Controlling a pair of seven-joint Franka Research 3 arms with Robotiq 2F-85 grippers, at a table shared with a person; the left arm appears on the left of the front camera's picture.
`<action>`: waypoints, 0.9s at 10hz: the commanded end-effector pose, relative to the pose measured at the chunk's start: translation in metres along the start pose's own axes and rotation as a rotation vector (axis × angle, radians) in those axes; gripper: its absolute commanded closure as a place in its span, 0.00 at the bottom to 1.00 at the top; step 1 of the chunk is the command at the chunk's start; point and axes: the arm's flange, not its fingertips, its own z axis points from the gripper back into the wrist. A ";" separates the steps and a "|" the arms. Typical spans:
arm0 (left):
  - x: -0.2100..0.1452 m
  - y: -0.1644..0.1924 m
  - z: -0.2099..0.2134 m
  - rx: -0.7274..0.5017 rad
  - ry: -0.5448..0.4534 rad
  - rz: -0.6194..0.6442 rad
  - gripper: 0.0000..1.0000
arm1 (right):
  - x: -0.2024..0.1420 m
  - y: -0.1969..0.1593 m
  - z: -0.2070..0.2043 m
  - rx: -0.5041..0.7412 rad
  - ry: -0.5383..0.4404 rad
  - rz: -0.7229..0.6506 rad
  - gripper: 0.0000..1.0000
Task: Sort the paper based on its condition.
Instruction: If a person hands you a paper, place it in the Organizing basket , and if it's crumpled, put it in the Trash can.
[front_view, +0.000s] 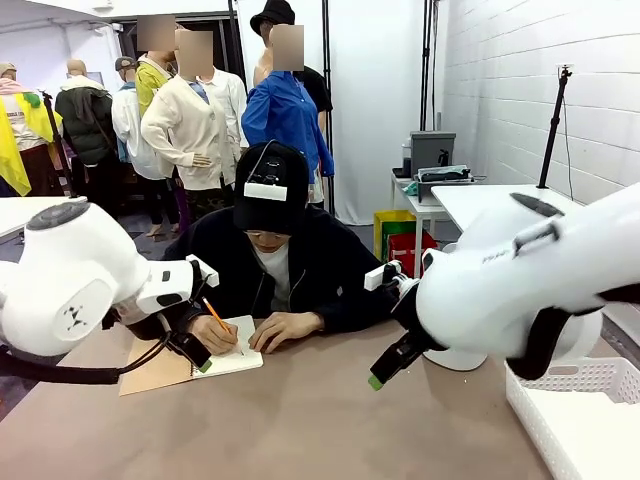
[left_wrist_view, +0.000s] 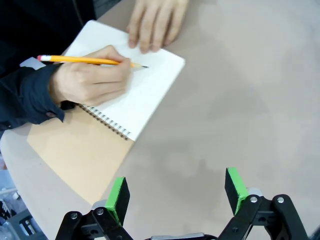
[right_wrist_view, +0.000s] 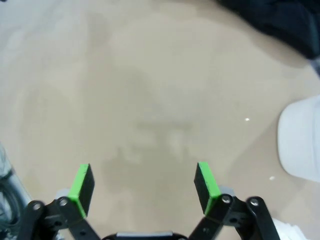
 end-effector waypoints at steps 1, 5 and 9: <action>0.000 0.002 0.044 -0.127 -0.006 0.007 0.00 | -0.013 -0.034 0.021 0.027 -0.006 0.031 0.00; -0.005 0.017 0.098 -0.195 -0.054 0.015 0.00 | 0.015 -0.035 0.066 -0.068 -0.047 0.083 0.00; 0.000 0.034 0.137 -0.116 -0.069 0.003 0.00 | 0.063 -0.024 0.125 -0.120 -0.067 0.114 0.00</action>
